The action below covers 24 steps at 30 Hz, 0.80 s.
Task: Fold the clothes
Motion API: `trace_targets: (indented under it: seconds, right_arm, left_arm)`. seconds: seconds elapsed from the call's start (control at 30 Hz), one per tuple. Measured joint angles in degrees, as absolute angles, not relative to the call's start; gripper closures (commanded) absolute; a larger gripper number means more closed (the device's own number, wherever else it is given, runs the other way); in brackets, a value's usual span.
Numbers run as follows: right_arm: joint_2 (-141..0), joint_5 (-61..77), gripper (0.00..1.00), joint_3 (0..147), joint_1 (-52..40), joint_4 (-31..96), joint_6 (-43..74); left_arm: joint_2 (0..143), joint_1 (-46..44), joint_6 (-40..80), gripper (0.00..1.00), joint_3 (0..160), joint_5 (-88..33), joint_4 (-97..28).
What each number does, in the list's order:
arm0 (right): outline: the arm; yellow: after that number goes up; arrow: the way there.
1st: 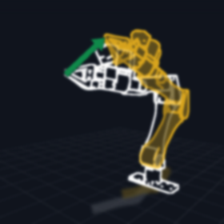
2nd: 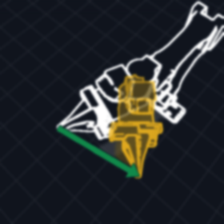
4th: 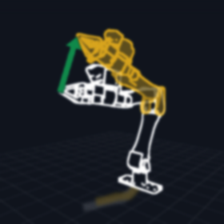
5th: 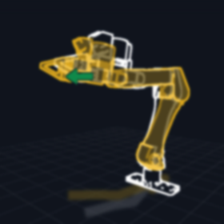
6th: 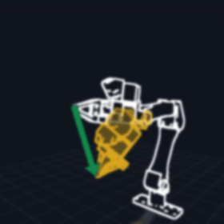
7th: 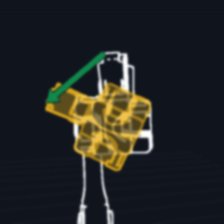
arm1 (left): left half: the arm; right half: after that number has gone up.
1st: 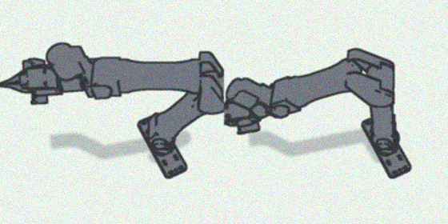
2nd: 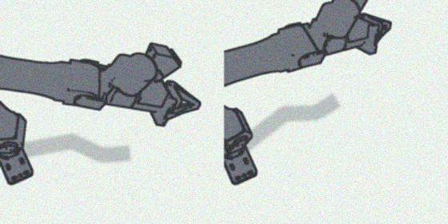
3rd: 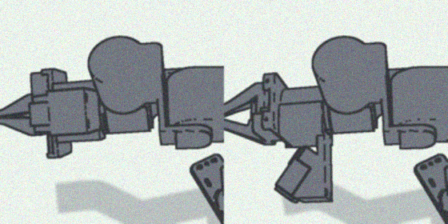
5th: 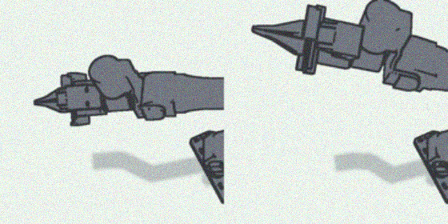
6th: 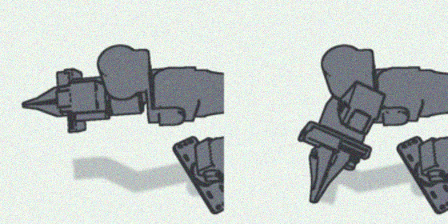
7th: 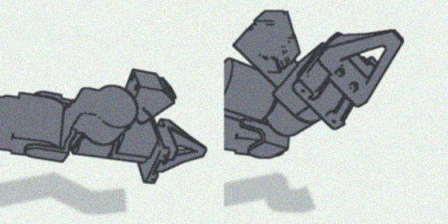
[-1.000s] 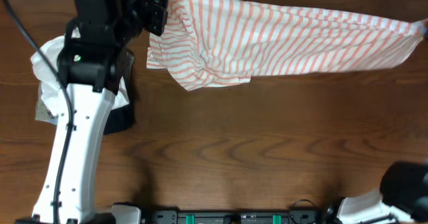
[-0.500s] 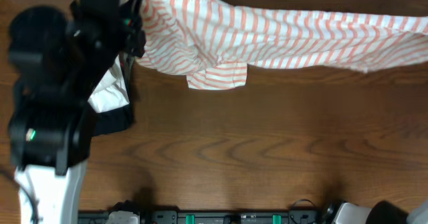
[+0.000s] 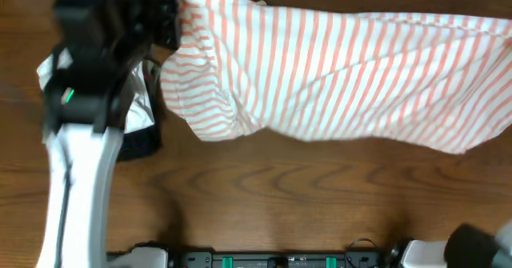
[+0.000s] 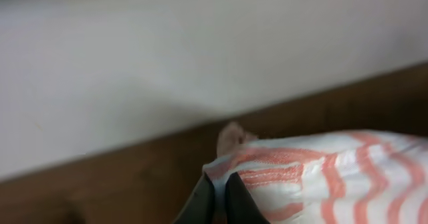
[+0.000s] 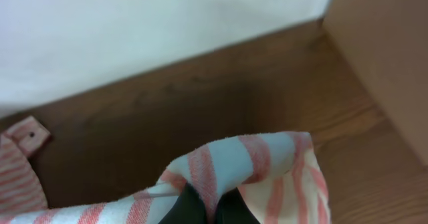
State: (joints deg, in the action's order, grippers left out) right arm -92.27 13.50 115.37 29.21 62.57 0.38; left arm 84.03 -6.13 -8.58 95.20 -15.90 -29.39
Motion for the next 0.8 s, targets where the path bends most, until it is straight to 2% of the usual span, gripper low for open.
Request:
trace_targets:
  seconds: [0.1, 0.17, 0.37, 0.47, 0.57, 0.67, 0.8]
  right_arm:
    - [-98.4, 14.2, 0.99, 115.4, 29.0, 62.1, 0.4]
    - [-102.7, 15.1, 0.99, 115.4, 28.4, 59.7, 0.4]
    - [-114.0, 20.6, 0.99, 114.9, 26.2, 43.1, 4.3]
    - [-114.9, 24.0, 1.00, 114.9, 25.6, 35.4, 8.6]
    - [-113.1, 26.7, 0.99, 119.7, 25.5, 32.5, 11.6]
    - [-110.2, 27.3, 0.99, 124.8, 25.4, 34.8, 12.0]
    - [-103.4, 25.6, 0.99, 130.6, 25.5, 41.0, 10.9]
  left_arm:
    - [91.5, -6.2, -8.6, 0.94, 95.2, -16.3, -26.7]
    - [96.7, -6.3, -8.0, 0.94, 95.2, -17.0, -20.5]
    - [108.4, -6.2, -2.7, 0.94, 95.4, -18.6, 5.5]
    - [109.8, -5.5, 2.3, 0.94, 99.0, -19.6, 11.7]
    - [110.1, -4.5, 5.3, 0.94, 110.6, -21.1, 12.4]
    - [109.4, -3.4, 6.7, 0.94, 124.5, -23.1, 9.5]
    - [105.9, -0.8, 7.6, 0.94, 137.3, -26.8, -3.0]
